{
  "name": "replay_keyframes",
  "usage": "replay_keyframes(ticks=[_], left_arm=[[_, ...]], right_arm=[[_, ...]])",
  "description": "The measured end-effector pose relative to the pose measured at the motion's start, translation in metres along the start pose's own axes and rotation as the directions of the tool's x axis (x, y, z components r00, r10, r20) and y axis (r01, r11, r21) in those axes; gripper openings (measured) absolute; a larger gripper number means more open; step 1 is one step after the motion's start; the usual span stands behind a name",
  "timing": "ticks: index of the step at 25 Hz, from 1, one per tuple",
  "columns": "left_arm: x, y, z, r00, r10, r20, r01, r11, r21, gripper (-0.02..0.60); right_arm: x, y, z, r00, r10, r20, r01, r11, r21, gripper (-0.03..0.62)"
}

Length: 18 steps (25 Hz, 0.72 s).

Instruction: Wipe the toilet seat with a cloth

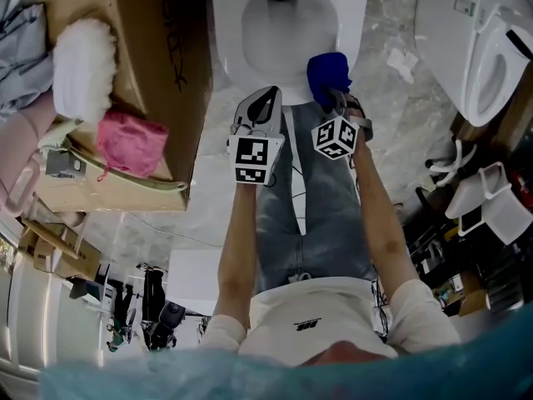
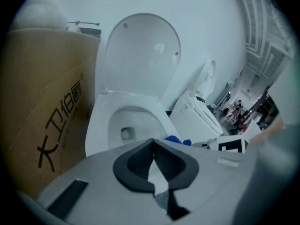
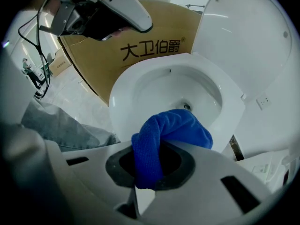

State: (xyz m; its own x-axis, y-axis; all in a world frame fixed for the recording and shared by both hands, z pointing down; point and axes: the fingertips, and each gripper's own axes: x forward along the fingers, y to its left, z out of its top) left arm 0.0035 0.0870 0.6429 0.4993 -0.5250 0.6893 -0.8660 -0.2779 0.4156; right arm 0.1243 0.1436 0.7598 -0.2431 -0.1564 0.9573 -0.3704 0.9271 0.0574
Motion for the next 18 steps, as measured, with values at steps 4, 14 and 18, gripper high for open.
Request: replay_keyframes(ticks=[4, 14, 18], left_arm=[[-0.008, 0.01, -0.008, 1.0, 0.024, 0.006, -0.024, 0.999, -0.036, 0.009], [-0.026, 0.032, -0.027, 0.996, 0.085, 0.018, -0.081, 0.986, -0.144, 0.009], [-0.034, 0.039, -0.037, 0.993, 0.113, 0.013, -0.109, 0.979, -0.174, 0.009]], right_arm=[[0.001, 0.021, 0.008, 0.999, 0.034, 0.002, -0.034, 0.999, -0.016, 0.021], [0.005, 0.057, 0.03, 0.994, 0.112, 0.0, -0.112, 0.989, -0.097, 0.021], [0.007, 0.064, 0.037, 0.991, 0.132, 0.0, -0.132, 0.985, -0.116, 0.021]])
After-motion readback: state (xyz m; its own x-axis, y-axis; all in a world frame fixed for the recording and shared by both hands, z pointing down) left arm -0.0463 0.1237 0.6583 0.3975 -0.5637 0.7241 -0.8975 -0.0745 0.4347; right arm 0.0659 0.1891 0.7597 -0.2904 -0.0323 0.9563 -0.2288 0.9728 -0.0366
